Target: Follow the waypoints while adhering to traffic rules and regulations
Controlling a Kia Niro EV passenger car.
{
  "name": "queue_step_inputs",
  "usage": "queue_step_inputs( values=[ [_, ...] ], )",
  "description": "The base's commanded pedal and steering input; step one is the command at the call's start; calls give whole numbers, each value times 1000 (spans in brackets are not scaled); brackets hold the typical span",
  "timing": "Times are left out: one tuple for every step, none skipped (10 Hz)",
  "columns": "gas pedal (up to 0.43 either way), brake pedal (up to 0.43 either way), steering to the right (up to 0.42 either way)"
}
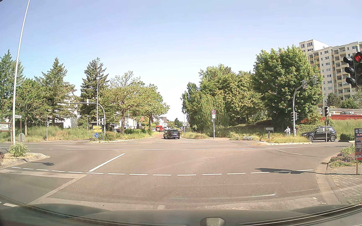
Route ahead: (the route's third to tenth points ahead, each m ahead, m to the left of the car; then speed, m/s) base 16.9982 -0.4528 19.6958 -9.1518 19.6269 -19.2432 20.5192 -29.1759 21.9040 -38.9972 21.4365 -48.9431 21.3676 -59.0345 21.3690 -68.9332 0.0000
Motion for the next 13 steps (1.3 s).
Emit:
queue_step_inputs(
  values=[
    [0, 183, 90],
    [0, 183, 90],
    [0, 183, 90],
    [0, 189, 90],
    [0, 189, 90],
    [0, 183, 90],
    [0, 183, 90],
    [0, 183, 90],
    [0, 189, 90],
    [0, 189, 90],
    [0, 183, 90],
    [0, 183, 90],
    [0, 183, 90]
  ],
)
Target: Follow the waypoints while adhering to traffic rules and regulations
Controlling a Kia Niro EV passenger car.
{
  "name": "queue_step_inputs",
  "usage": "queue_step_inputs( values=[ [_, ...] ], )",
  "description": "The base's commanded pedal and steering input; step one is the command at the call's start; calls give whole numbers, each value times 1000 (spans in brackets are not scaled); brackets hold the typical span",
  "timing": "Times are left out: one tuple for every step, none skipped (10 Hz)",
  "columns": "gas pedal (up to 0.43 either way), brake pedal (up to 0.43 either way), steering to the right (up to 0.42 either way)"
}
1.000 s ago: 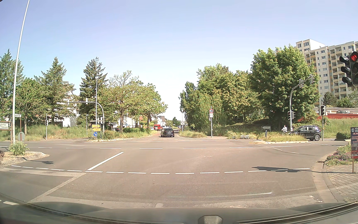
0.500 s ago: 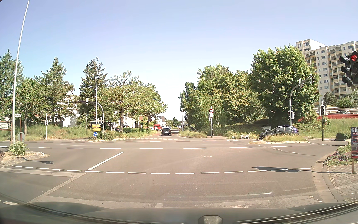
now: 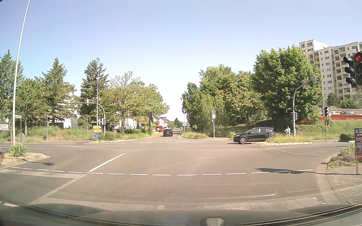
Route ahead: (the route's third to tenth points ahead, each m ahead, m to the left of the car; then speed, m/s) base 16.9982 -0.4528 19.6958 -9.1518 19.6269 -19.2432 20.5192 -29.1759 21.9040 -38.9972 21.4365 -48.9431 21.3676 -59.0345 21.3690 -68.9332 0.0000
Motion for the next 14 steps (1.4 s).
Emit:
queue_step_inputs(
  values=[
    [0, 183, 90],
    [0, 189, 90],
    [0, 183, 90],
    [0, 189, 90],
    [0, 189, 90],
    [0, 183, 90],
    [0, 189, 90],
    [0, 183, 90],
    [0, 183, 90],
    [0, 189, 90],
    [0, 189, 90],
    [0, 183, 90],
    [0, 183, 90],
    [0, 189, 90]
  ],
)
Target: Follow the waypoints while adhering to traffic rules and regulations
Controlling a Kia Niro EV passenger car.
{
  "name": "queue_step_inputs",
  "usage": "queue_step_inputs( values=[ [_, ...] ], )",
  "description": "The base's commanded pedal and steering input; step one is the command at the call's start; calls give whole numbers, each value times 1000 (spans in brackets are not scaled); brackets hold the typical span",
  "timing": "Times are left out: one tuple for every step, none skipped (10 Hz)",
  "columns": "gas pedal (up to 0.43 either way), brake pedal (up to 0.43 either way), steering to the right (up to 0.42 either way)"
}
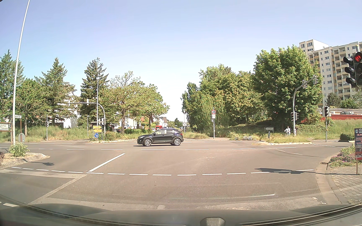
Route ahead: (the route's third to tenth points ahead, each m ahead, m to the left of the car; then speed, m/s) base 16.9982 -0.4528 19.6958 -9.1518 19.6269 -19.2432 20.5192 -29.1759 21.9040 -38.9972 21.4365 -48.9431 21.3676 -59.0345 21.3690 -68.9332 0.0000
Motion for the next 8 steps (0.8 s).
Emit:
queue_step_inputs(
  values=[
    [0, 183, 90],
    [0, 183, 90],
    [0, 189, 90],
    [0, 183, 90],
    [0, 189, 90],
    [0, 189, 90],
    [0, 189, 90],
    [0, 183, 90]
  ],
)
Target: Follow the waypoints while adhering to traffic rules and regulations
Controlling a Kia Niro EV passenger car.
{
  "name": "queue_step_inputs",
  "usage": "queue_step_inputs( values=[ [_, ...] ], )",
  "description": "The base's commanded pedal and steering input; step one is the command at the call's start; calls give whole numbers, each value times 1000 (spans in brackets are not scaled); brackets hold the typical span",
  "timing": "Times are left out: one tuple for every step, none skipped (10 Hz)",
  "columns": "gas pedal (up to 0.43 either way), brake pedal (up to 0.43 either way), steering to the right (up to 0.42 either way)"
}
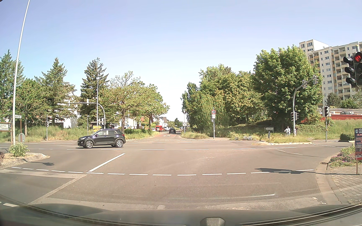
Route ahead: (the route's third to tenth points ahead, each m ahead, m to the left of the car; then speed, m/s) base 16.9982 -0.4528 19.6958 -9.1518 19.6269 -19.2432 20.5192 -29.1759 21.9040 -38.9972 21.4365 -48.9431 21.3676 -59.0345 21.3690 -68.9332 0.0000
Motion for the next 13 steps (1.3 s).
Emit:
queue_step_inputs(
  values=[
    [0, 189, 90],
    [0, 183, 90],
    [0, 189, 90],
    [0, 189, 90],
    [0, 189, 90],
    [0, 189, 90],
    [0, 183, 90],
    [0, 189, 90],
    [0, 189, 90],
    [0, 189, 90],
    [0, 189, 90],
    [0, 189, 90],
    [0, 189, 90]
  ],
)
